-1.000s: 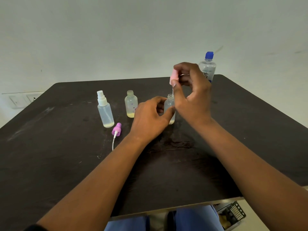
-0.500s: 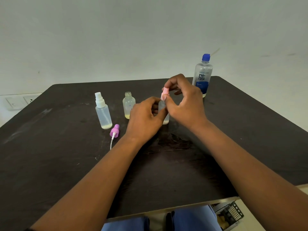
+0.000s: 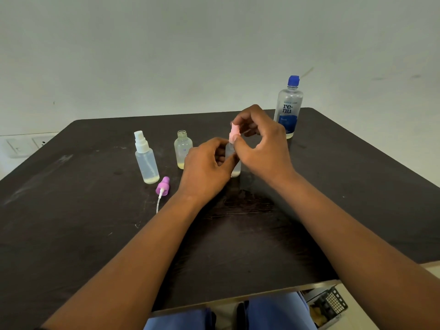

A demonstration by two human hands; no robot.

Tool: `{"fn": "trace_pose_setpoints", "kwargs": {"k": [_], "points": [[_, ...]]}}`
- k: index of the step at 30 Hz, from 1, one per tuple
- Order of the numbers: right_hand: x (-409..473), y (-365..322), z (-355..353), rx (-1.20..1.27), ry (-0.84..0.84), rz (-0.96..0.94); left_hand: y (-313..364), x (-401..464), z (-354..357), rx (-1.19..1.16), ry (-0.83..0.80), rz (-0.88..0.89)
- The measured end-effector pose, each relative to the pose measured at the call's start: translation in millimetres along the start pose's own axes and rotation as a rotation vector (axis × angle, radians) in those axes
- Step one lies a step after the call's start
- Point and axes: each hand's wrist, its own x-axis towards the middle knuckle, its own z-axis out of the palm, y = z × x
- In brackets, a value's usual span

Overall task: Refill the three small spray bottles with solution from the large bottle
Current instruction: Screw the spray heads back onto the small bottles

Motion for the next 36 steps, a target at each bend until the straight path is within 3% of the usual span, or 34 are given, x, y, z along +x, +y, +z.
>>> {"fn": "trace_pose_setpoints", "kwargs": {"k": [21,36], "points": [[-3.0,-0.8,9.1,0.035,0.092,0.132,-1.3,0.2,0.7,0.017,-0.008,0.002],[-3.9,-3.4,9.1,-0.012,0.019,0.115,-2.3,0.9,0.7,0.047,-0.017,-0.006]]}}
